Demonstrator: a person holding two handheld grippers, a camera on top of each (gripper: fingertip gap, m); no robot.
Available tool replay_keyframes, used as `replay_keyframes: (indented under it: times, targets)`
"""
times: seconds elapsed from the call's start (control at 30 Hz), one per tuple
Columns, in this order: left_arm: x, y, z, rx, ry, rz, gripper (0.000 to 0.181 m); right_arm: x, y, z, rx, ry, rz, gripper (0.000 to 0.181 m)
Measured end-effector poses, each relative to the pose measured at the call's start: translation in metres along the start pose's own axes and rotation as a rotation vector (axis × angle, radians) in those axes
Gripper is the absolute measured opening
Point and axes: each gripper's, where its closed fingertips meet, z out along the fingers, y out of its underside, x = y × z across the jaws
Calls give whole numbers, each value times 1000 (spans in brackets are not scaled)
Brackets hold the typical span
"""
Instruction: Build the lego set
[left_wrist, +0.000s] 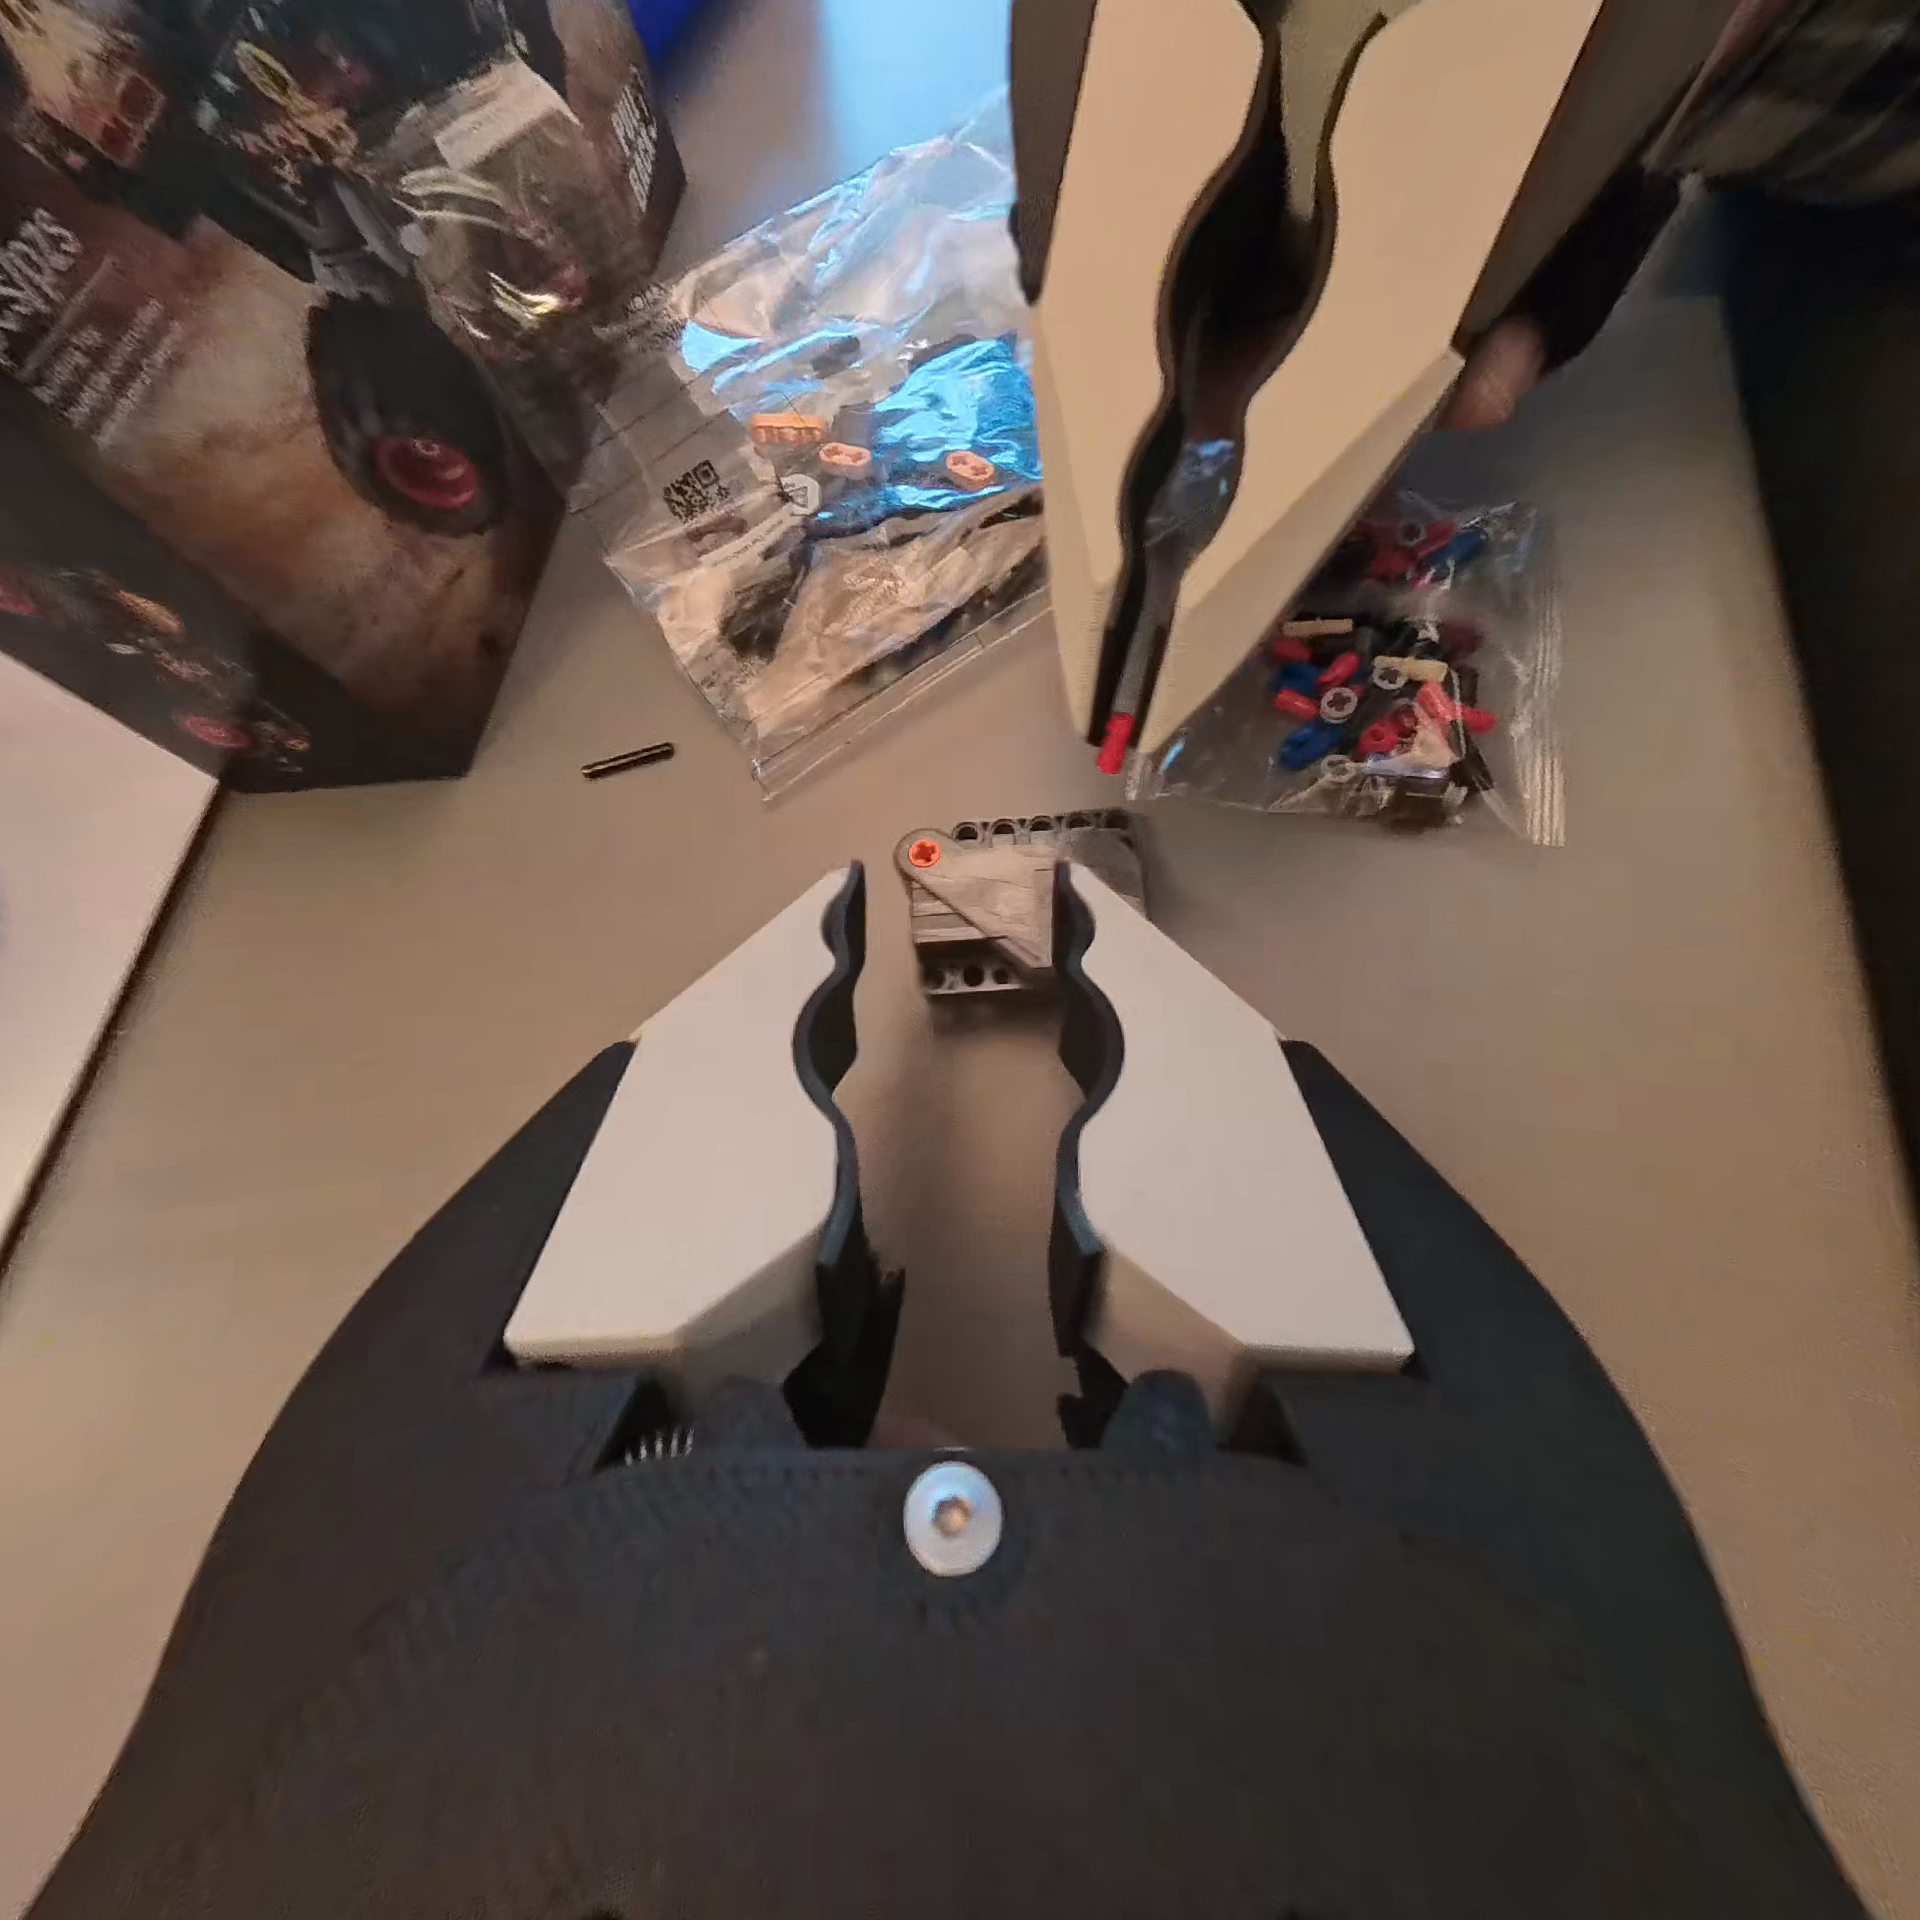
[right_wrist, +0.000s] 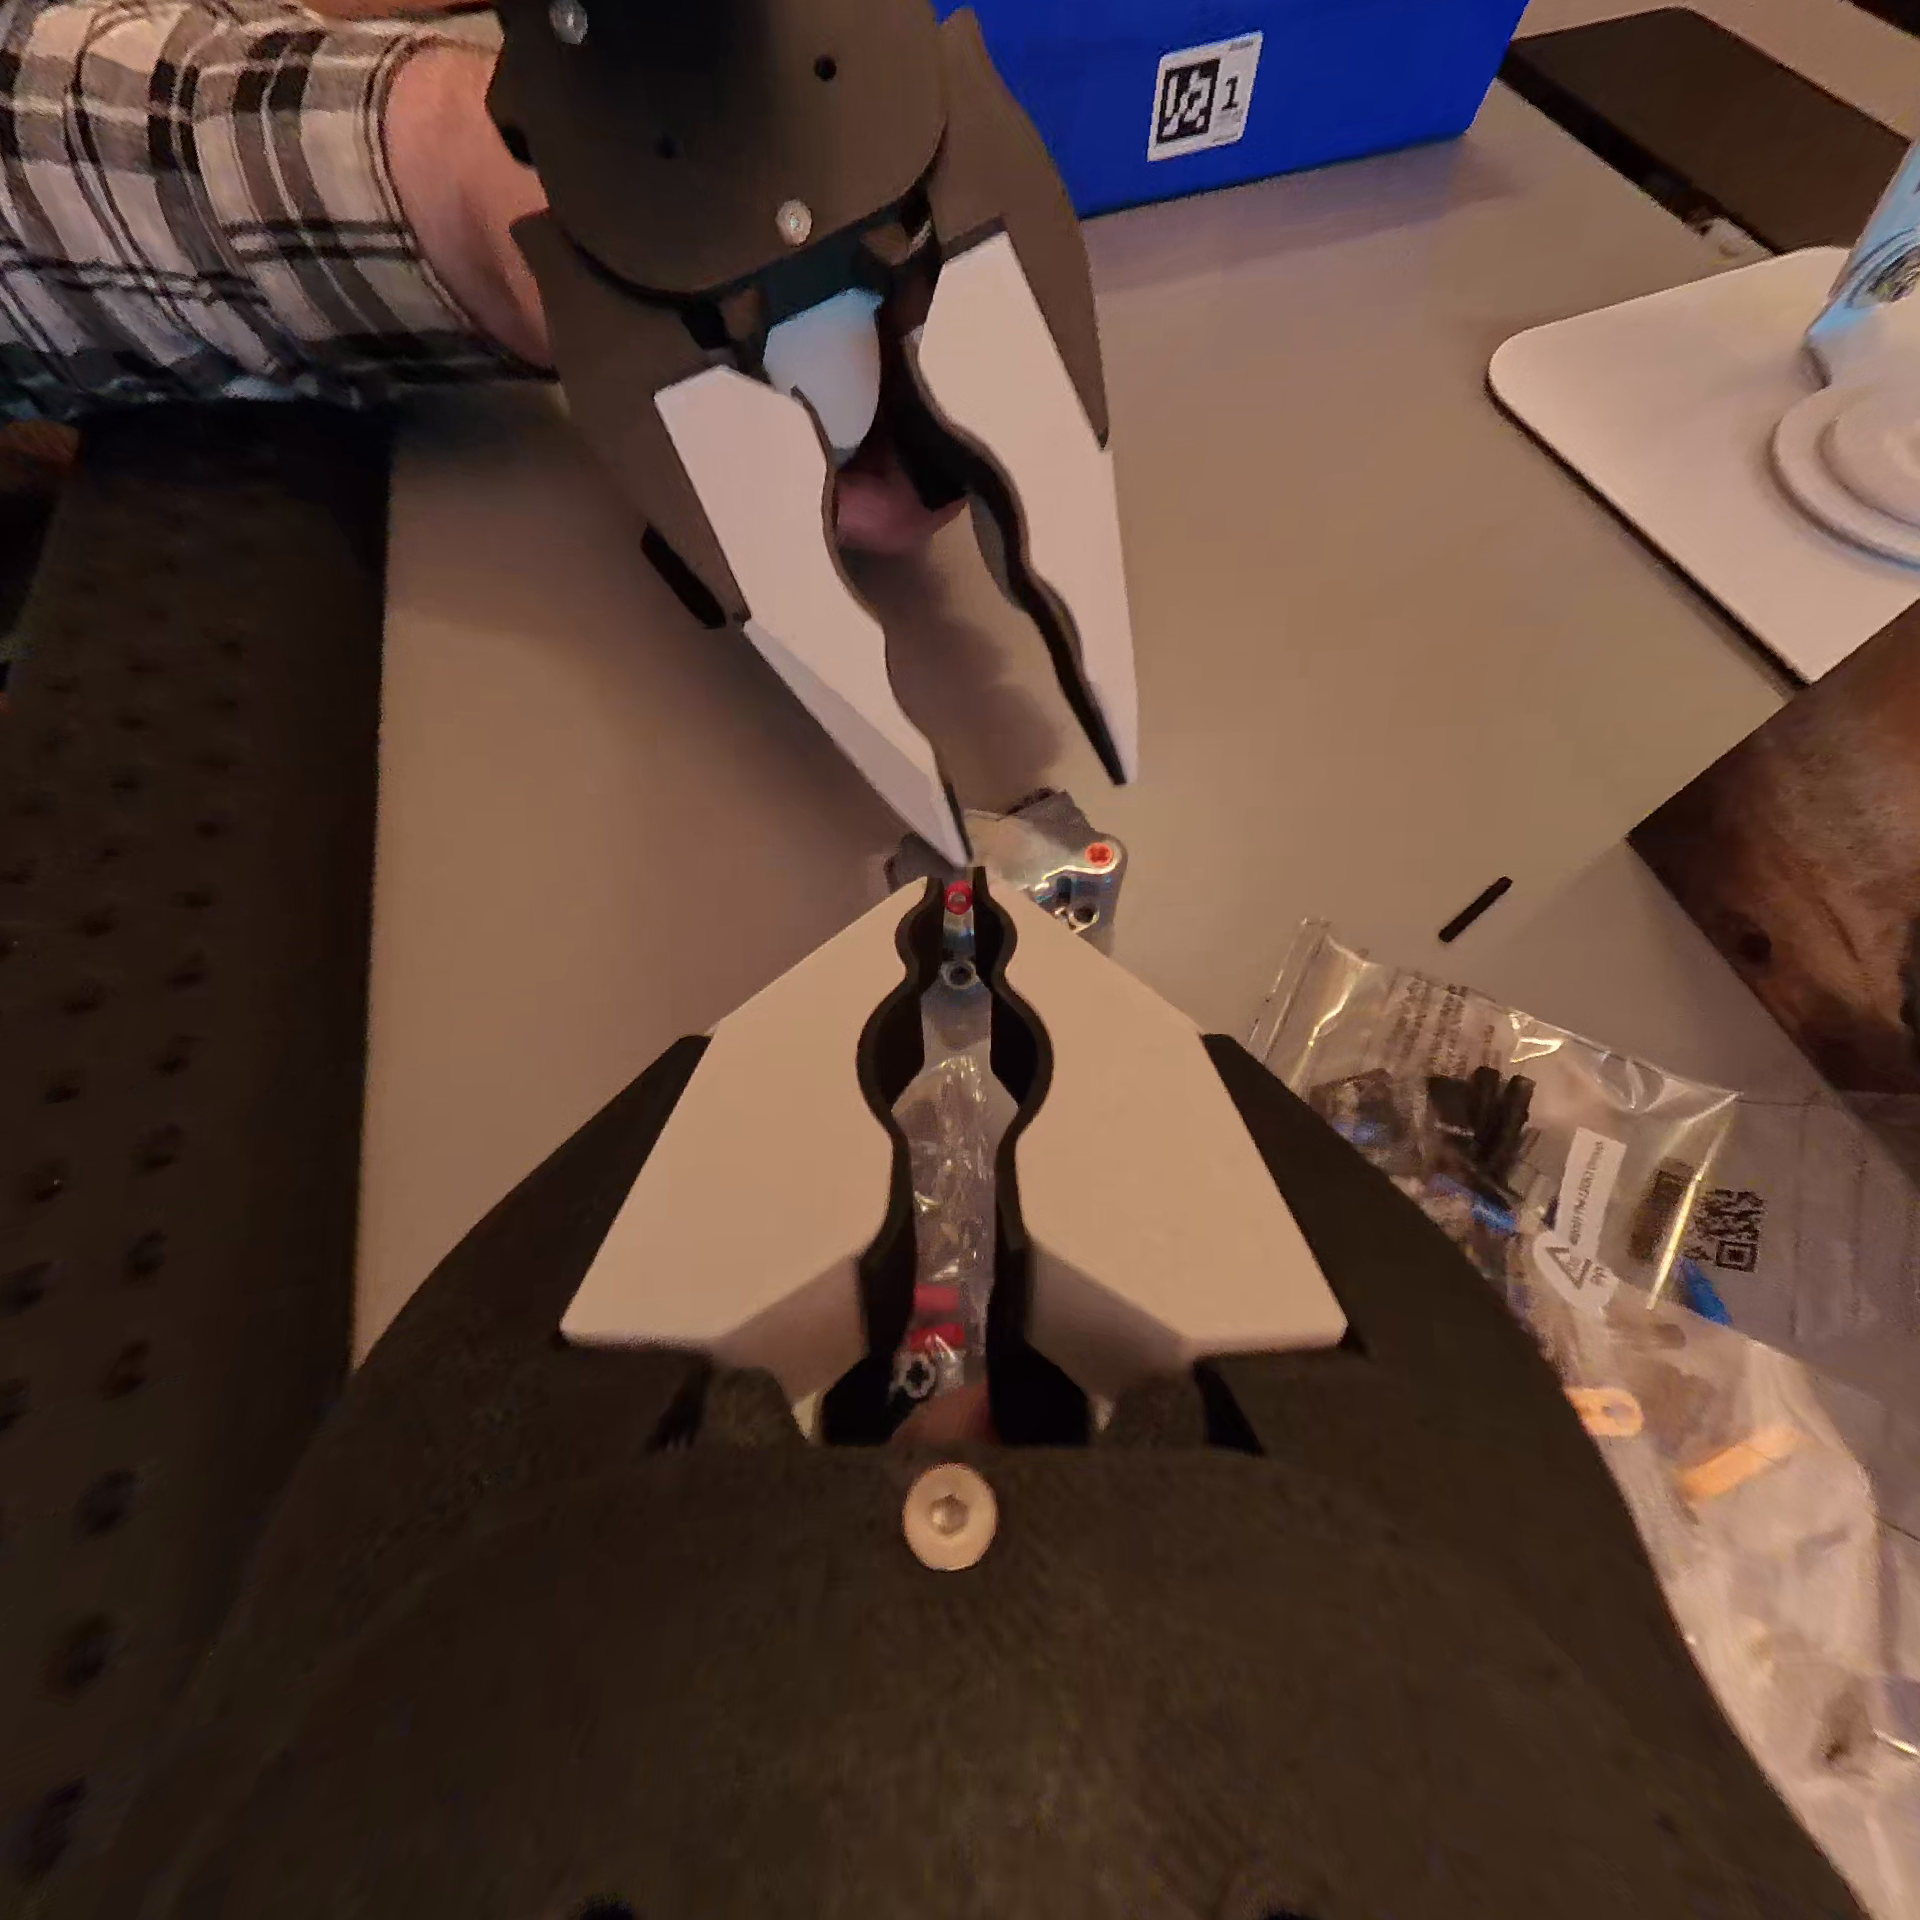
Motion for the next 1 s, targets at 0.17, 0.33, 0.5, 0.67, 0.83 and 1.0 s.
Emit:
replay_keyframes:
  times: [0.17,0.33,0.5,0.67,0.83,1.0]
  targets:
    - [6,-10,-3,31,23,4,37,0,9,0,-11,-34,39,3]
    - [11,-1,4,-13,30,53,27,-2,17,6,-59,-52,35,3]
    - [14,0,4,-13,41,62,18,0,24,10,-105,-45,23,3]
    - [14,0,6,-23,26,101,0,0,25,12,-130,-35,8,3]
    - [14,1,6,-26,28,103,0,0,26,12,-190,-21,-24,3]
    - [15,1,6,-26,43,84,0,-2,25,14,-291,-25,-51,3]
